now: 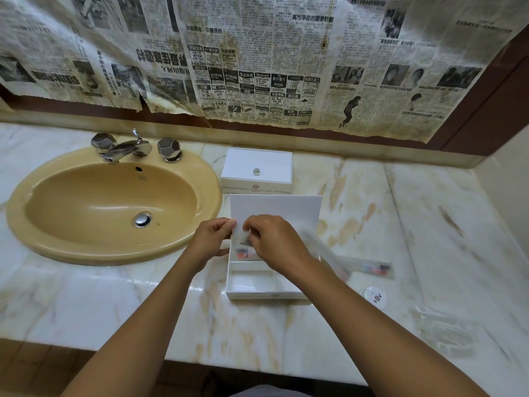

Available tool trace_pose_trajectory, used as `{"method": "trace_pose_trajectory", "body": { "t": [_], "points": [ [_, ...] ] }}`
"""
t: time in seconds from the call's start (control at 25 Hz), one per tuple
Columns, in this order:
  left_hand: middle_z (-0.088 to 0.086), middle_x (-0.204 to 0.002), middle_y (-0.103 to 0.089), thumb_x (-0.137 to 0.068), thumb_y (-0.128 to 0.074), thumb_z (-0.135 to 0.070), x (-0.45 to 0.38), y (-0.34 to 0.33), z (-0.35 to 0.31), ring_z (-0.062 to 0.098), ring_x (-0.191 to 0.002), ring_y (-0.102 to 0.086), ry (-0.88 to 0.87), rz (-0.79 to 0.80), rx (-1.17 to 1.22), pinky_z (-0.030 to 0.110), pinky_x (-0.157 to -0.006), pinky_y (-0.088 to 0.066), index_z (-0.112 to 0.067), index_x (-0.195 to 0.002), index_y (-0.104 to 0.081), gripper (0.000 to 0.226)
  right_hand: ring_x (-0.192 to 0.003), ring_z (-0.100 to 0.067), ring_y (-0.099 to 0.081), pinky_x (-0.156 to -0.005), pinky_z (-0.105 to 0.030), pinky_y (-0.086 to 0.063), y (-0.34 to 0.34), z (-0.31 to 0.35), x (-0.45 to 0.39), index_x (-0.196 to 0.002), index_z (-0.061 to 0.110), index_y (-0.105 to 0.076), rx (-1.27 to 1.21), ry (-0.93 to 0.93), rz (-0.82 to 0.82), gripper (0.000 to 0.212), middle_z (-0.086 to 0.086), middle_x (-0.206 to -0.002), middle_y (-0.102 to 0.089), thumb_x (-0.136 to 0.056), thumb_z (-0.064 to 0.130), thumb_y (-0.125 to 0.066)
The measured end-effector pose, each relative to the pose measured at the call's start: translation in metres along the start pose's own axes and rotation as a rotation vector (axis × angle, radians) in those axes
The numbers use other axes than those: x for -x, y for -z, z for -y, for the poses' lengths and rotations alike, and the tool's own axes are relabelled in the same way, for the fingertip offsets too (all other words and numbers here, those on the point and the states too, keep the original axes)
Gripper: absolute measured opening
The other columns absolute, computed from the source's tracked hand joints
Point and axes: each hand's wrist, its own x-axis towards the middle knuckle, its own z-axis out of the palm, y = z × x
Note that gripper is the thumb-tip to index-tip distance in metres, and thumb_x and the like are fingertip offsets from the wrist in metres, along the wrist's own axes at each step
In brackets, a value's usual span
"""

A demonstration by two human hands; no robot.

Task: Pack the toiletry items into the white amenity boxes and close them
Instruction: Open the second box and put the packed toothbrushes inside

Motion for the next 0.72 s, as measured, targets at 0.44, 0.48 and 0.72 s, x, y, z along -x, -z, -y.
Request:
{"method": "trace_pose_trajectory", "body": {
  "t": [0.44,0.48,0.72],
  "points": [
    [0.000,-0.090,-0.068,-0.100,-0.055,-0.026,-0.005,0.002,0.006,0.007,-0.084,-0.066,0.039,-0.002,0.052,0.020,-0.053,-0.054,-0.013,-0.090,-0.069,0.022,-0.086,-0.025,-0.061,-0.069,-0.030,-0.046,-0.029,-0.030,0.003,-0.097,0.015,-0.071,0.155,-0.158,0.163,0.023,-0.005,-0.092,-0.067,-0.094,0.022,-0.049],
    [0.000,-0.089,-0.068,-0.100,-0.055,-0.026,-0.005,0.002,0.006,0.006,-0.083,-0.067,0.040,0.000,0.051,0.020,-0.053,-0.053,-0.013,-0.090,-0.069,0.022,-0.083,-0.023,-0.060,-0.067,-0.031,-0.045,-0.027,-0.027,0.003,-0.092,0.015,-0.070,0.128,-0.151,0.158,0.026,-0.003,-0.088,-0.066,-0.095,0.029,-0.049],
    [-0.002,-0.089,-0.069,-0.100,-0.054,-0.028,-0.005,0.003,0.006,0.004,-0.082,-0.068,0.037,-0.002,0.026,0.023,-0.056,-0.053,-0.015,-0.090,-0.070,0.022,-0.080,-0.027,-0.051,-0.069,-0.031,-0.032,-0.031,-0.020,0.018,-0.056,0.029,-0.044,0.064,-0.147,0.353,0.050,0.000,-0.074,-0.049,-0.100,0.051,-0.034]
  ]
}}
